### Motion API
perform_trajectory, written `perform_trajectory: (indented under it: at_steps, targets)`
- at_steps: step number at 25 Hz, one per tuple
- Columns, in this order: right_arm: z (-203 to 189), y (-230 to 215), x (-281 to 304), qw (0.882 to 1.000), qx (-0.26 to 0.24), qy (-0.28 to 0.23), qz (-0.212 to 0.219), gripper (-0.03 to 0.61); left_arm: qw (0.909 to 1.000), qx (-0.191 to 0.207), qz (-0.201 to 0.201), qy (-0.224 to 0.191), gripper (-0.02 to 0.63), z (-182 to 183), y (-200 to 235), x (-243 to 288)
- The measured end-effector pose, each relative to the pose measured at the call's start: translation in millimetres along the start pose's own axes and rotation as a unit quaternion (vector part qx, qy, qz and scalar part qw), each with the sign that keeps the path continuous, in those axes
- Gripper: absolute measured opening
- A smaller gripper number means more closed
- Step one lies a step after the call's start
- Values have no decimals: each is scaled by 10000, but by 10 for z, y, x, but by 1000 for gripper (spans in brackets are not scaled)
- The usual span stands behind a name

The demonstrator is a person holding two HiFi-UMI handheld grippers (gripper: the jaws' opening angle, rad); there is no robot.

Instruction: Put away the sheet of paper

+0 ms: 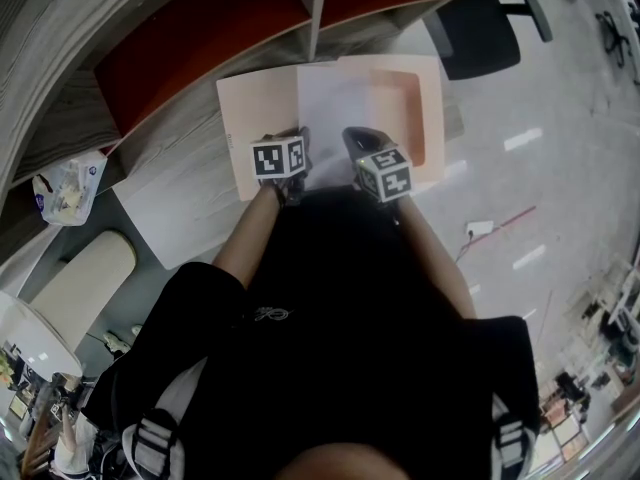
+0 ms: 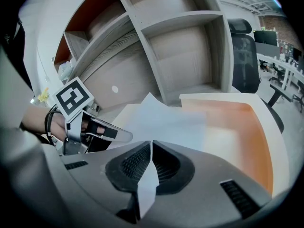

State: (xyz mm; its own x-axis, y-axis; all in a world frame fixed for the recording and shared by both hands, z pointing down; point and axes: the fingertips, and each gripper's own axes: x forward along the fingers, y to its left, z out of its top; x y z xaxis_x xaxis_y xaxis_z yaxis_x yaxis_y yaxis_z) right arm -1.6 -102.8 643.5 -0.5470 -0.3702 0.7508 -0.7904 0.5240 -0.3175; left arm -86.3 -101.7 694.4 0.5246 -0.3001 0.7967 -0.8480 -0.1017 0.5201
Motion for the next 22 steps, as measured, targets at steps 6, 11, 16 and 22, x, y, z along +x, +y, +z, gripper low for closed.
perform_trajectory:
  at_steps: [6, 11, 16, 22]
  targets:
    - [-36, -41, 4, 10000, -7, 27, 5, 29, 10000, 5, 1, 9, 46, 3, -10, 25]
    - [-28, -19, -9, 9999, -18, 115, 0, 29, 10000, -21, -11, -2, 46, -4, -12, 13]
    - [18, 17, -18, 10000, -30, 4, -76, 28, 9999, 8, -113, 0, 46, 2, -29, 44]
    - [30, 105, -91, 9995, 18, -104, -288, 28, 9998, -104, -137, -70, 46, 29, -21, 95]
